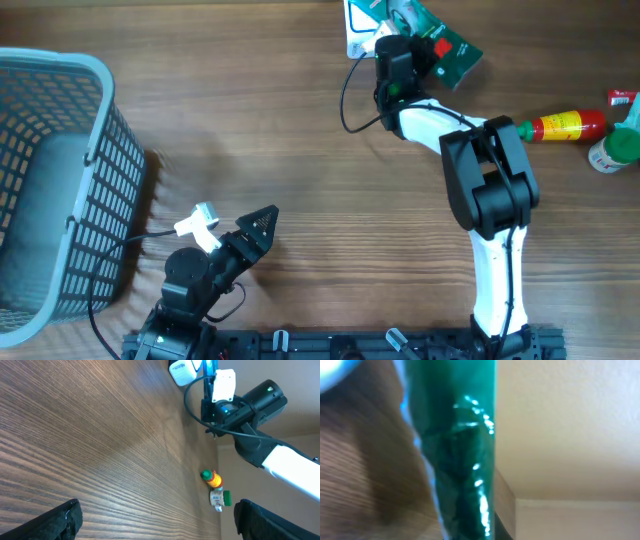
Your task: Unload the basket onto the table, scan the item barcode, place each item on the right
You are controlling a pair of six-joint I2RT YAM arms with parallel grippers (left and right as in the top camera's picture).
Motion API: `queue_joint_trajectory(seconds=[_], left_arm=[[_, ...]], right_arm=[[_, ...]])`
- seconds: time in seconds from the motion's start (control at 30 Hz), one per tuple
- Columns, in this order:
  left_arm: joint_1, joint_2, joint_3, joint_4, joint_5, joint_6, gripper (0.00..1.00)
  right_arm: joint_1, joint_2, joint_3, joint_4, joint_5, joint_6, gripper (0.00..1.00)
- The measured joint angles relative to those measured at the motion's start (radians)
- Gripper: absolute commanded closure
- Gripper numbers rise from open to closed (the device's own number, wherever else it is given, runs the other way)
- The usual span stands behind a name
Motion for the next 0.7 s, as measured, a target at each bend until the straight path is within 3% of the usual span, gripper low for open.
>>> queue_joint_trajectory(seconds=[0.2,0.47,0.7], left_arm=[[0.0,0.0,0.0,0.0,0.0,0.0,0.0],[0.0,0.0,0.0,0.0,0.0,0.0,0.0],[0.0,0.0,0.0,0.0,0.0,0.0,0.0]], right_arm=[[-0.113,-0.015,0.0,-0.009,0.072,0.012,0.96],[-0.536,-0.204,0.002,-0.021,0.103,0.072,0.96],[-0.835,-0.217,0.009,-0.485,0.003,0.402,0.96]])
